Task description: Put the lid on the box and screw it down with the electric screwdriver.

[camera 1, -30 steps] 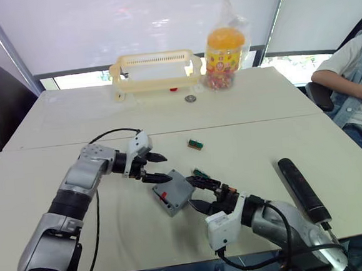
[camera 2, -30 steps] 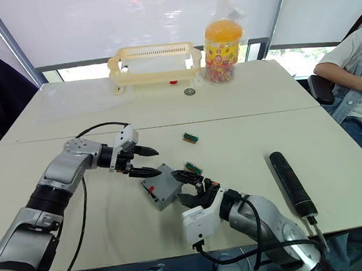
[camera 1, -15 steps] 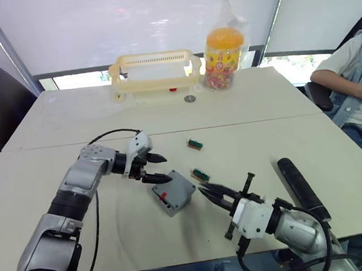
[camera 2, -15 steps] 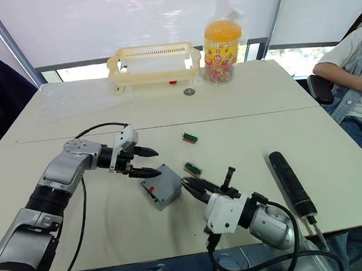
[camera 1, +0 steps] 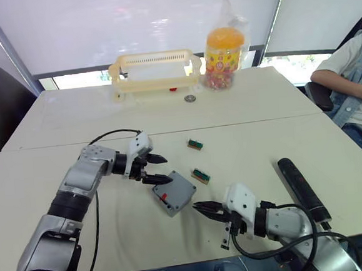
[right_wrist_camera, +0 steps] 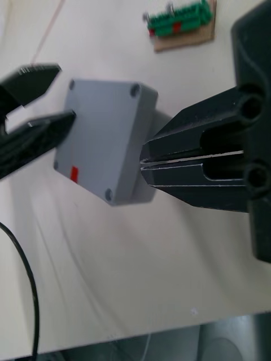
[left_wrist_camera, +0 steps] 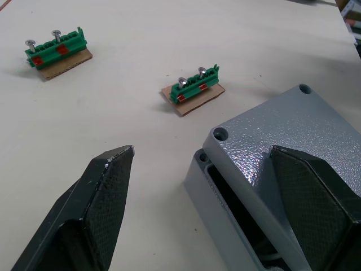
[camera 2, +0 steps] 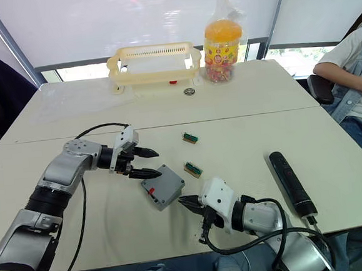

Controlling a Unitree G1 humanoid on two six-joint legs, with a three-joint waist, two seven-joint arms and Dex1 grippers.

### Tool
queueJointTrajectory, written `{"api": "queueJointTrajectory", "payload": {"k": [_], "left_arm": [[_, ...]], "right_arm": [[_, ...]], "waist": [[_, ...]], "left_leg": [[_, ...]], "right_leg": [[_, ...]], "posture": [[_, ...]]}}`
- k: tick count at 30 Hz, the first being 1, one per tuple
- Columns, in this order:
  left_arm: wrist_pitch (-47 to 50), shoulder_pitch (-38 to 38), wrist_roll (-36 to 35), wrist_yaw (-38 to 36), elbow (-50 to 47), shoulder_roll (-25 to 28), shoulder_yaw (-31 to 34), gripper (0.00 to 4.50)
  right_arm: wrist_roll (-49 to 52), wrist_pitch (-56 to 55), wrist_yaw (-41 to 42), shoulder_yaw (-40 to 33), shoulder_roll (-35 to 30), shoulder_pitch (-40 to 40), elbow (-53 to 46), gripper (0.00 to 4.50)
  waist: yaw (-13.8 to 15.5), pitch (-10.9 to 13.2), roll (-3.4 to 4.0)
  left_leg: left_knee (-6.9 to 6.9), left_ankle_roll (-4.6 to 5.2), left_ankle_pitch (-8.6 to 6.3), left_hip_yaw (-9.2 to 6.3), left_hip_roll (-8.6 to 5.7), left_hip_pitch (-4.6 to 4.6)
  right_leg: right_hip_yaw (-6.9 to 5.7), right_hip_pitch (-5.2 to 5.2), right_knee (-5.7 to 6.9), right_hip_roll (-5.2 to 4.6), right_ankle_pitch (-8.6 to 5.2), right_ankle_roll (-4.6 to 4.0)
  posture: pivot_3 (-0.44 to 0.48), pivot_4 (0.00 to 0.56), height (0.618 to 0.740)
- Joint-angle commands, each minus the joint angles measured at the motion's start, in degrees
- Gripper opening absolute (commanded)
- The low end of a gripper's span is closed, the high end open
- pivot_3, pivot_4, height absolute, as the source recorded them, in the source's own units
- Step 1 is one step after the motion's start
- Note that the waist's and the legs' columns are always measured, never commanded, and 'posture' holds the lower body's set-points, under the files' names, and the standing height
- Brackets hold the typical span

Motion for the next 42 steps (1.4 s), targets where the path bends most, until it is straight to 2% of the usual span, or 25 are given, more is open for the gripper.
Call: {"api": "queueJointTrajectory", "payload": {"k": [1, 14, 29, 42], "left_arm": [[0.6, 1.2, 2.3, 0.3, 0.4, 0.8, -1.4, 3.95], [1.1, 1.1, 1.9, 0.4, -0.2, 0.8, -1.0, 3.95], [11.6, -1.3, -4.4, -0.4, -4.3, 2.2, 4.5, 3.95], [14.8, -1.6, -6.8, 1.1, -4.9, 4.0, 7.1, 3.95]], "right_arm": [[-0.1, -0.5, -1.1, 1.5, 1.3, -2.2, 0.5, 0.04], [-2.8, -3.6, -2.6, 3.9, 1.9, -5.0, 4.8, 0.04], [-2.1, -0.9, -2.1, 3.8, 2.2, -8.7, 4.2, 0.04], [-1.7, 1.3, -2.2, 4.4, 3.4, -12.0, 5.6, 0.04]], "waist": [[0.0, 0.0, 0.00], [0.0, 0.0, 0.01], [-0.1, 0.1, 0.02], [-0.1, 0.1, 0.03]], "left_leg": [[0.00, 0.00, 0.00, 0.00, 0.00, 0.00], [-0.01, 0.00, 0.00, 0.01, 0.00, -0.02], [-0.01, 0.00, 0.00, -0.01, -0.01, -0.08], [-0.03, 0.00, 0.00, 0.00, -0.01, -0.12]], "right_leg": [[0.00, 0.00, 0.00, 0.00, 0.00, 0.00], [0.00, 0.00, -0.06, 0.00, 0.01, 0.02], [-0.01, -0.04, -0.09, 0.01, 0.01, 0.03], [-0.01, -0.09, -0.10, 0.01, 0.01, 0.03]], "posture": [[0.000, 0.150, 0.740], [0.000, 0.150, 0.740], [0.000, 0.150, 0.740], [0.000, 0.150, 0.740]]}}
